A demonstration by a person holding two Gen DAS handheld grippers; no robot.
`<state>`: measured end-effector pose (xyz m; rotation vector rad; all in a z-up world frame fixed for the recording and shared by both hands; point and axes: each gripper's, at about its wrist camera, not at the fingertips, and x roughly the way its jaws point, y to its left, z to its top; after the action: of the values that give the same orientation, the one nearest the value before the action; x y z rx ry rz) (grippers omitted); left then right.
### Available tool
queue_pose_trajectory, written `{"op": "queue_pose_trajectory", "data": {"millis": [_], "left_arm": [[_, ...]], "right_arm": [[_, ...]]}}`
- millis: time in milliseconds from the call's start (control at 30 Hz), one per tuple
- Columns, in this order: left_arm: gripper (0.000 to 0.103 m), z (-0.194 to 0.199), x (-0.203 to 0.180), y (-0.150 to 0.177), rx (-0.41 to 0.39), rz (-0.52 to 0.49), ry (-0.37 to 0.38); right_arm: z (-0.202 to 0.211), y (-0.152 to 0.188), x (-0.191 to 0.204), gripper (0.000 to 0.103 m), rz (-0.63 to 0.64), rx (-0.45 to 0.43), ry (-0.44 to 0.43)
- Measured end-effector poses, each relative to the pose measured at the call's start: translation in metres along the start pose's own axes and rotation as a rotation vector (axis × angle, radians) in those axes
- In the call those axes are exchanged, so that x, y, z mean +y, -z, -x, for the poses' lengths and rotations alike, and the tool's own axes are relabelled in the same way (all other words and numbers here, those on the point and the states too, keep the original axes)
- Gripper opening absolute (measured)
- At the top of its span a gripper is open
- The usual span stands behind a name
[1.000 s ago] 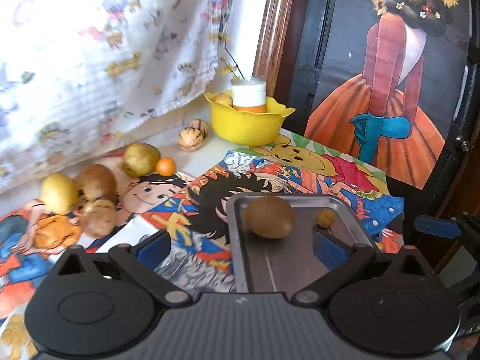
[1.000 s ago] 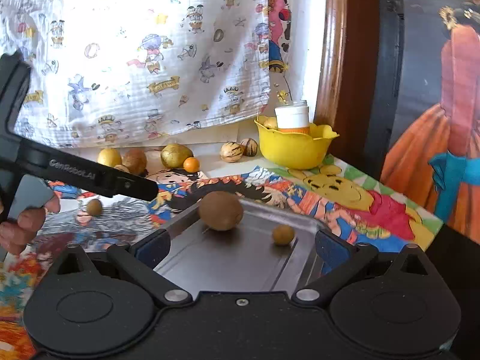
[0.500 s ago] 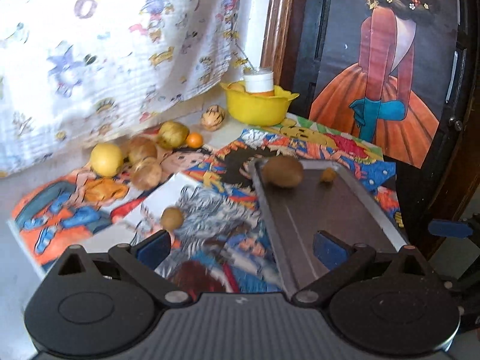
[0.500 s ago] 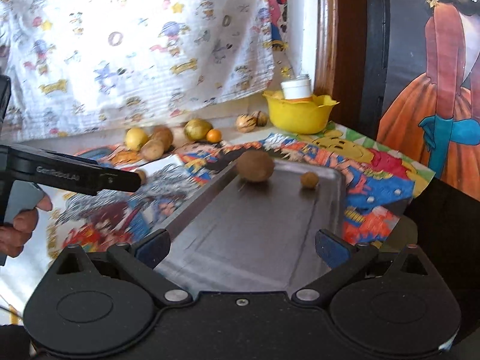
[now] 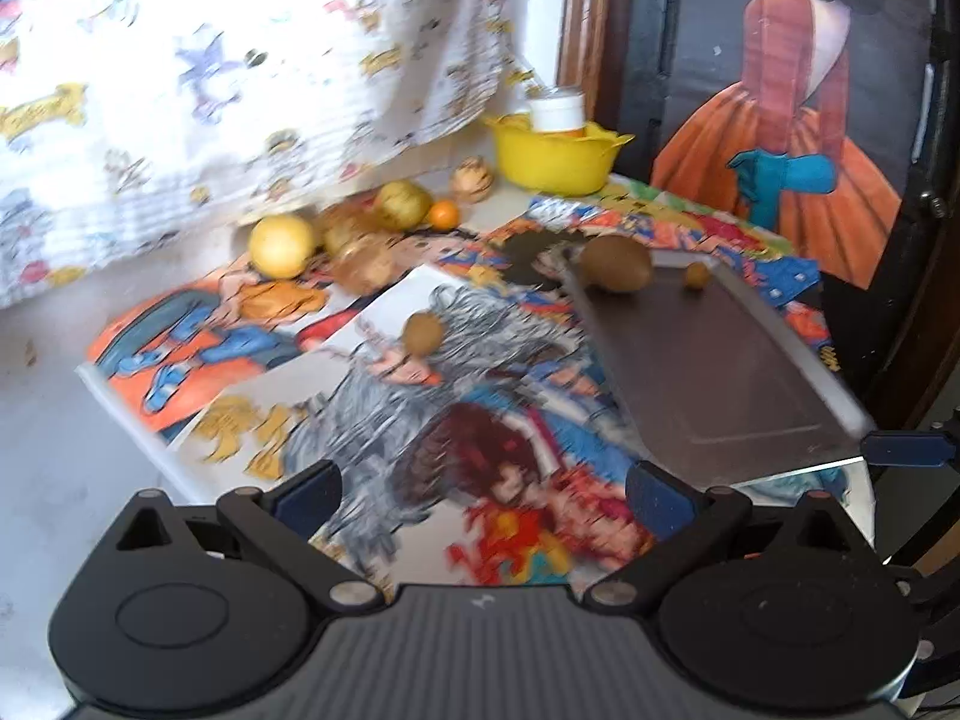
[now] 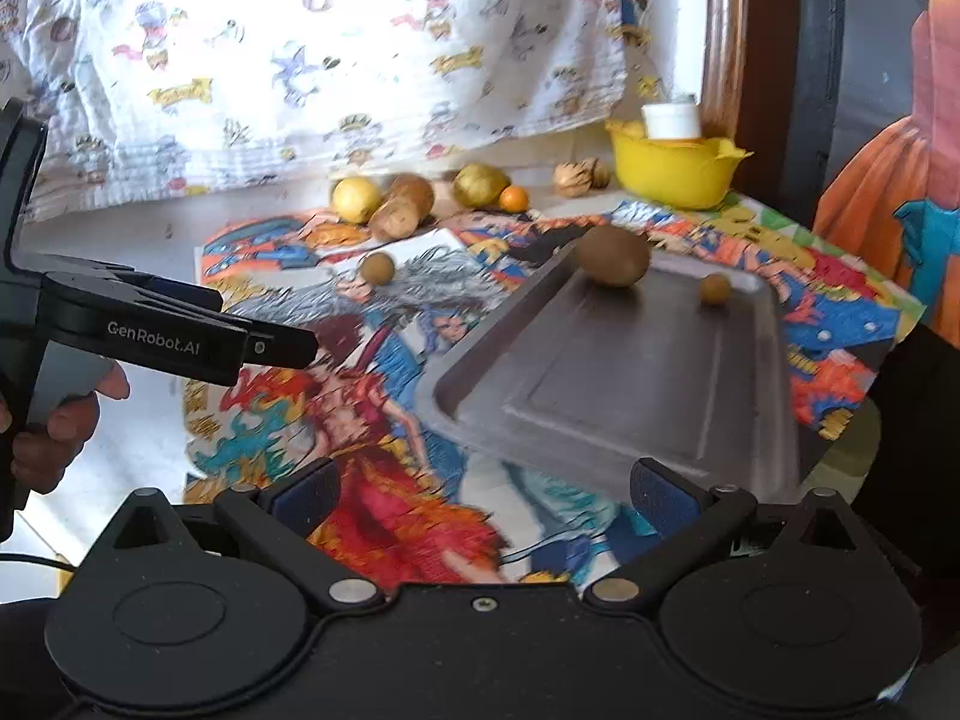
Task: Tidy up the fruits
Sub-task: 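Lift both open tools away from the tray, then grasp the striped pepino with the right tool while the left tool grasps a small brown fruit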
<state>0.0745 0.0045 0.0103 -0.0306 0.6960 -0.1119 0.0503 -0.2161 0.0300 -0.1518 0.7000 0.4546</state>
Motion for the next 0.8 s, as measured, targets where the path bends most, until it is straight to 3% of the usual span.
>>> {"op": "queue_pose_trajectory", "data": {"millis": [433,800], "left_arm": [[0.103,0.005,0.041,0.003,0.013,0.015,-0.081],[0.103,-0.008,0.059,-0.017,-0.036,-0.023,-0.09]], "right_arm": [[-0.015,-0.009,0.023,0.102,0.067,0.025,-0.078],[-0.027,-0.092,-0.002,0.102,0.136,-0.071,-0.074]]}}
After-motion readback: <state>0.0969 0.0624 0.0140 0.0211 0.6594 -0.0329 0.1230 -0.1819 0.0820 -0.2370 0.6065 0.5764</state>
